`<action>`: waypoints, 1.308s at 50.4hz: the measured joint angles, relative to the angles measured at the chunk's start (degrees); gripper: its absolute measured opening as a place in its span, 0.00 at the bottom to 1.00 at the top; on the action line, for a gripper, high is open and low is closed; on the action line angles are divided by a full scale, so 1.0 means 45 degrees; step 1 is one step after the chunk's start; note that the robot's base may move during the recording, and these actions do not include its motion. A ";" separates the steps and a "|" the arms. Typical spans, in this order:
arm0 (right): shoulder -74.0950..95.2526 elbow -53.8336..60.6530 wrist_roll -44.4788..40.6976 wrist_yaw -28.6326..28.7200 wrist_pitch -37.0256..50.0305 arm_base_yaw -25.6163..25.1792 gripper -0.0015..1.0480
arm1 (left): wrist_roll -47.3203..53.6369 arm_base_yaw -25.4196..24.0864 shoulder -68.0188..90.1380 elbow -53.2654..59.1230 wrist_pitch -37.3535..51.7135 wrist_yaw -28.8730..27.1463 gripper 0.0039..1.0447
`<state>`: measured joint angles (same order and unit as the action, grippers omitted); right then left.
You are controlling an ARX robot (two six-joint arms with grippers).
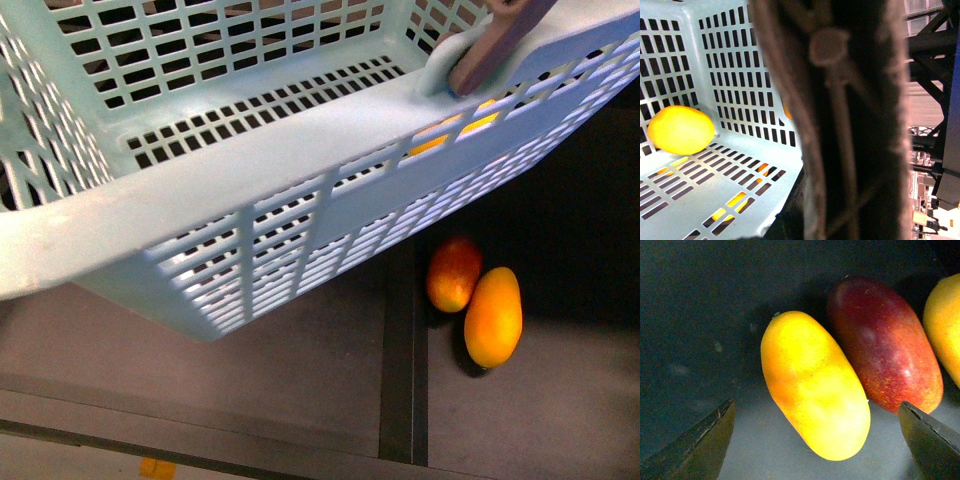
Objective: Pick lemon and mango into basket
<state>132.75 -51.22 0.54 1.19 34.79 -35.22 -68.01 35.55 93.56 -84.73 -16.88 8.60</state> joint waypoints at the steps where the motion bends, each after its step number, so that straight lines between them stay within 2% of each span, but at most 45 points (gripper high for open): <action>1: 0.0073 -0.0058 0.0024 -0.0005 -0.0005 0.0010 0.92 | 0.0000 0.0000 0.0000 0.0000 0.0000 0.0005 0.04; 40: 0.3011 -0.3235 0.0627 -0.0602 -0.0865 0.0719 0.92 | -0.0005 0.0005 -0.0005 0.0000 0.0000 0.0010 0.04; 45: 0.3113 -0.3274 0.0704 -0.0646 -0.0899 0.0748 0.83 | -0.0005 0.0005 -0.0005 0.0000 0.0000 0.0010 0.04; 52: 0.3133 -0.3206 0.0738 -0.0568 -0.0869 0.0724 0.64 | -0.0005 0.0005 0.0000 0.0000 0.0000 0.0010 0.04; 61: 0.2317 -0.2103 0.0544 0.0321 -0.0719 0.0447 0.61 | -0.0005 0.0000 0.0000 0.0000 0.0000 0.0005 0.04; 66: 0.0835 -0.0884 -0.0034 0.1282 -0.0461 0.0219 0.61 | -0.0005 0.0000 0.0000 0.0000 0.0000 0.0005 0.04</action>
<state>136.51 -55.20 0.38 6.96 32.71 -34.24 -68.03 35.55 93.56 -84.73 -16.88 8.62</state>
